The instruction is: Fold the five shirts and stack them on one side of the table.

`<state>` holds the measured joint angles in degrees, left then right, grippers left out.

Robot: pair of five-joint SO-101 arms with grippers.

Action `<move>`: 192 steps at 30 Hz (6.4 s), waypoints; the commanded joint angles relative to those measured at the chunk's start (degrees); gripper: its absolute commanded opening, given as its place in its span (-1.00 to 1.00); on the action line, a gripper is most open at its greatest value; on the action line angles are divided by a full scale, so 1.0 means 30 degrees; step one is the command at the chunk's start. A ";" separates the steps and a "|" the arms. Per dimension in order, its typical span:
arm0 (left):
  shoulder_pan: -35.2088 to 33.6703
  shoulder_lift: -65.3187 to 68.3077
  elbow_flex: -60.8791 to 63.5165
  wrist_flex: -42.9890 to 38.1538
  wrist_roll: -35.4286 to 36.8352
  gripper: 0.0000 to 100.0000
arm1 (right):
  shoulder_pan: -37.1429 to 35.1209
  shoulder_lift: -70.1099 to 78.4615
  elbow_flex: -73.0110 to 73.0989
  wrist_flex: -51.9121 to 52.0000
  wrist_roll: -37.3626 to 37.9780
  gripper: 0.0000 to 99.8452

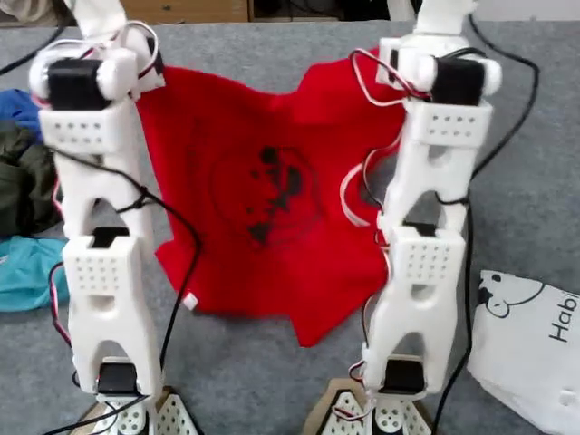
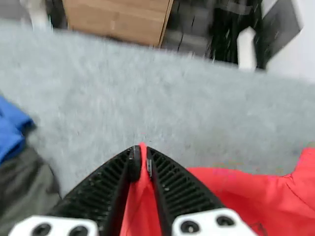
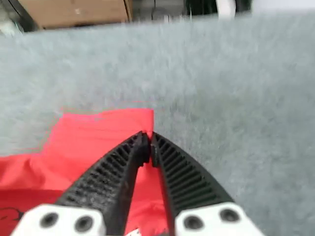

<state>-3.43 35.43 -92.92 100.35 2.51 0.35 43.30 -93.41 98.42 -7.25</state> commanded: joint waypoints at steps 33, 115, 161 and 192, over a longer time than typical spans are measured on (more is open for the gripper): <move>-0.2520 -3.2015 2.7223 0.0088 -0.0293 -0.96 | -0.0220 -2.1700 0.0132 -0.1758 0.0440 -0.99; -0.1495 -1.8300 3.8711 -1.2982 0.0733 -0.96 | 0.0190 -2.5333 3.2132 -0.8967 0.9260 -0.99; 0.1377 -1.8330 4.9289 -1.8051 0.0234 -0.95 | 0.4264 -3.8286 5.3260 -1.0168 1.4300 -0.97; -0.0703 -1.7802 4.0645 -1.6527 0.1377 -0.96 | 0.0777 -2.9993 4.5934 -1.5150 0.8821 -0.99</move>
<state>-8.35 -18.46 28.04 56.48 3.47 5.01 -55.60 49.98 58.68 24.04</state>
